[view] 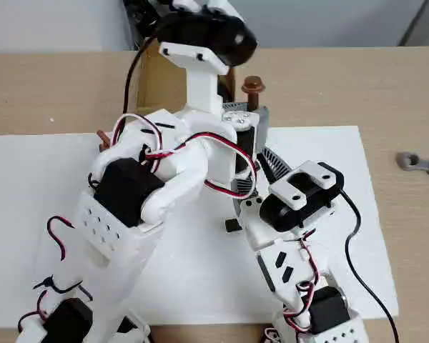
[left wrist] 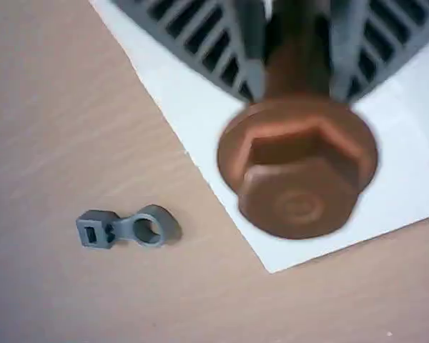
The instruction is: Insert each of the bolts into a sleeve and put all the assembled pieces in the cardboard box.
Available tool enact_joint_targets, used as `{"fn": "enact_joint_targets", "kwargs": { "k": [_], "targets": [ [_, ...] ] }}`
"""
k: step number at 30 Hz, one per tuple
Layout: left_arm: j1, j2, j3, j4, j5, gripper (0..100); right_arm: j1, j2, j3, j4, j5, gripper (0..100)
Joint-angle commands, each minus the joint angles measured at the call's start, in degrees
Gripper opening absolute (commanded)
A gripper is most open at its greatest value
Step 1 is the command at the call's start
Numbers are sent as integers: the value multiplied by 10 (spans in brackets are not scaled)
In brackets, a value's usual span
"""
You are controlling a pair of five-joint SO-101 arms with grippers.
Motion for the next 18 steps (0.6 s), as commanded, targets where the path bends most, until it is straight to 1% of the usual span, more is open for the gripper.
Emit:
{"fn": "enact_joint_targets", "kwargs": {
  "k": [1,5,12,18],
  "targets": [
    [3,-25,-24,2,1,5,6,-8,-7,-11,3,5],
    [2,-28,-9,-2,0,5,6,-8,-7,-11,3,5],
    [1,-29,36,-33,-17,5,6,-8,-7,-11,3,5],
    [-26,-29,38,-37,-16,5,6,-7,-7,-11,3,5]
  ]
}}
